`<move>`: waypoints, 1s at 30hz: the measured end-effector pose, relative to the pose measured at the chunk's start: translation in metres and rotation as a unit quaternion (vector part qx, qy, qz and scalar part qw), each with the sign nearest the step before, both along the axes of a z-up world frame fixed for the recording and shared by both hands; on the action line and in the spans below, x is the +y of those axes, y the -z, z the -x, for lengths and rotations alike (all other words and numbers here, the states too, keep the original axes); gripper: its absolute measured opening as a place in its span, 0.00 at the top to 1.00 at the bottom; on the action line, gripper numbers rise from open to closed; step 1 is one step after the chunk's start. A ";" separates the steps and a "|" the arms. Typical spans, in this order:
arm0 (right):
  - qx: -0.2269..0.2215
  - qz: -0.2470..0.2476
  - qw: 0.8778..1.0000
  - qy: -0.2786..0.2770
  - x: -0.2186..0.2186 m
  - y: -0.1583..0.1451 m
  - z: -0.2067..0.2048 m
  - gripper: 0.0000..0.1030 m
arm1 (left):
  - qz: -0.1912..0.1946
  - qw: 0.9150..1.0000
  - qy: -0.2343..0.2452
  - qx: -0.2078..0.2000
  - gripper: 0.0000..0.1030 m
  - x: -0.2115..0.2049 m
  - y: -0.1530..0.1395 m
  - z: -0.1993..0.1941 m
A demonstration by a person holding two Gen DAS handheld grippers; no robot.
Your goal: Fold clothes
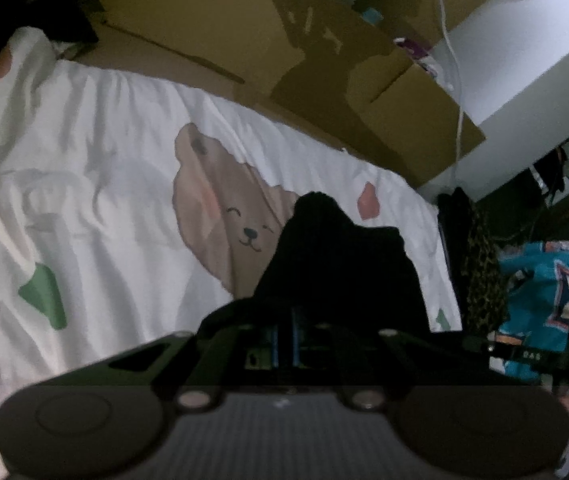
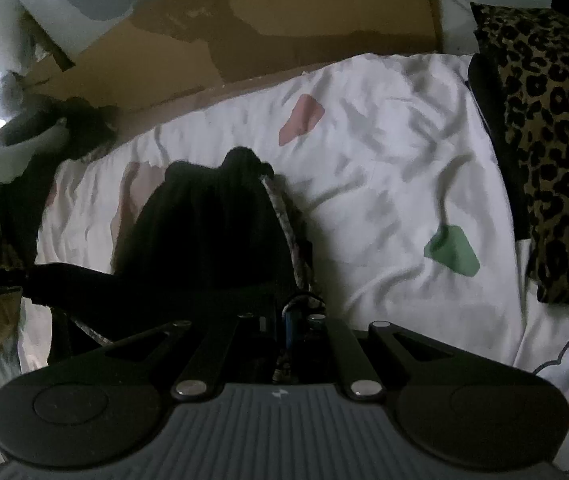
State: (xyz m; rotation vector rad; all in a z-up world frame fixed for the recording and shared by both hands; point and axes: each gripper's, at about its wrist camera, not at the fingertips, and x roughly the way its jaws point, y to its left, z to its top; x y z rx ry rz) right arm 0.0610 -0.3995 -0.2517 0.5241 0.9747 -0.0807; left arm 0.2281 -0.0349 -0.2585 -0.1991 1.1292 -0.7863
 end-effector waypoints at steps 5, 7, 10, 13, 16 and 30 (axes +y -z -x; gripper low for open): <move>0.007 0.003 1.000 0.004 -0.003 0.007 -0.004 0.98 | -0.005 1.000 -0.006 0.000 0.94 -0.006 0.009 -0.002; 0.014 0.000 1.000 0.010 -0.005 0.015 -0.005 0.98 | -0.010 1.000 -0.014 0.005 0.93 -0.007 0.018 -0.005; 0.024 -0.009 1.000 0.017 -0.009 0.029 -0.008 0.98 | -0.026 0.999 -0.017 0.015 0.92 -0.008 0.035 -0.008; 0.027 -0.018 0.999 0.023 -0.012 0.038 -0.009 0.96 | -0.035 0.998 -0.022 0.036 0.89 -0.009 0.052 -0.009; 0.025 -0.027 0.999 0.026 -0.015 0.042 -0.008 0.94 | -0.041 0.998 -0.026 0.036 0.80 -0.009 0.058 -0.007; -0.011 0.014 1.000 0.011 -0.015 0.020 0.021 0.55 | -0.063 0.996 -0.012 -0.065 0.39 0.000 0.017 0.019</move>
